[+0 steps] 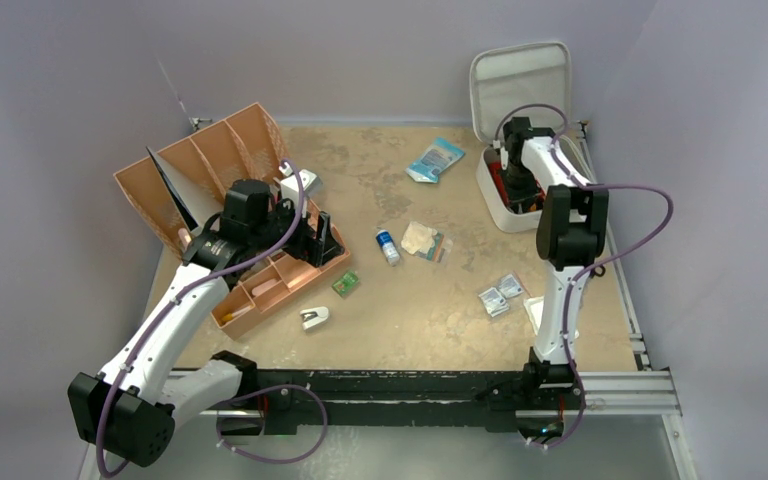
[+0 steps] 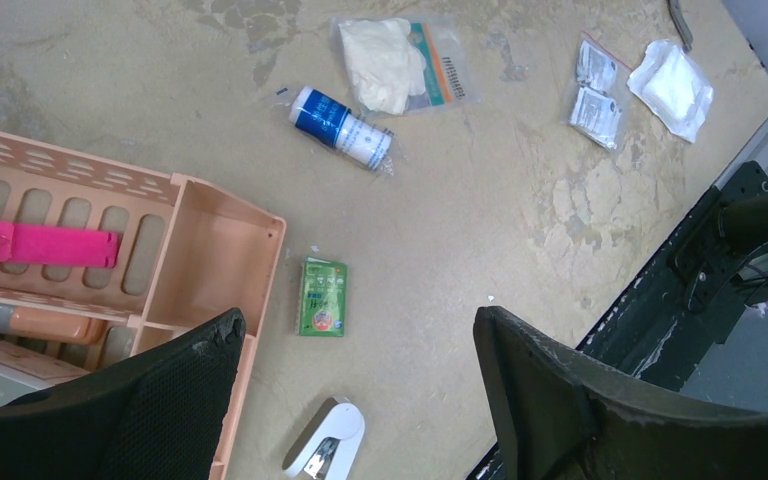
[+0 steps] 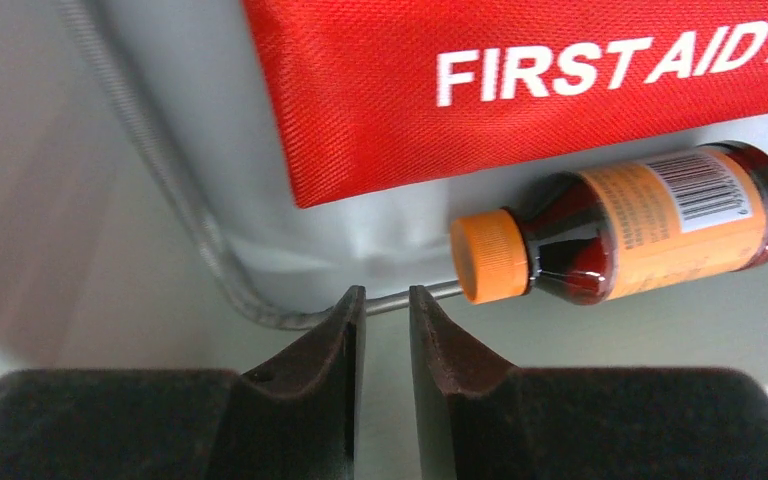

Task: Organize the medicine kit
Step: Place the pill bottle in the medicine box.

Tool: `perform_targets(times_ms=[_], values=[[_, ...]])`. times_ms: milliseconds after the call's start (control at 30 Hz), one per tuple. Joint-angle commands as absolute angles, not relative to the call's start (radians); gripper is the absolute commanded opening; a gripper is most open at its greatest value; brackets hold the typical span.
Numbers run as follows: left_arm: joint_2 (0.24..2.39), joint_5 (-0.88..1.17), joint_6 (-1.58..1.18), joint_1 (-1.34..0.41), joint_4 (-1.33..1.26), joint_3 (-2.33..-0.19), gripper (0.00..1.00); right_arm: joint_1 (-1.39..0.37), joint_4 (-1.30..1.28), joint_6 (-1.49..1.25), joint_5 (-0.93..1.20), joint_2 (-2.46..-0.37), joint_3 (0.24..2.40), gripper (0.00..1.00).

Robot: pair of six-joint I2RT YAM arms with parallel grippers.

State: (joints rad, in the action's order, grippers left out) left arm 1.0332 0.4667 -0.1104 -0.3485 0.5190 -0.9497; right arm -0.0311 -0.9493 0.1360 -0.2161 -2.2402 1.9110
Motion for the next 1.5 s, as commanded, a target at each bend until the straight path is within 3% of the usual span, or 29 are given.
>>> perform_targets(times_ms=[0,600,933,1467], values=[[1.024,0.457,-0.087,-0.353,0.510,-0.944,0.83,-0.019,-0.962,0.138,-0.341,-2.235,1.938,0.25],[1.035,0.422,-0.083,-0.353,0.520,-0.948,0.83,0.080,-0.753,0.152,-0.448,-2.194,1.828,0.25],[1.041,0.413,-0.081,-0.353,0.519,-0.948,0.83,0.084,-0.770,0.117,-0.413,-2.181,1.858,0.25],[1.025,0.387,-0.092,-0.352,0.529,-0.952,0.82,0.082,-0.930,-0.130,-0.204,-1.937,1.896,0.43]])
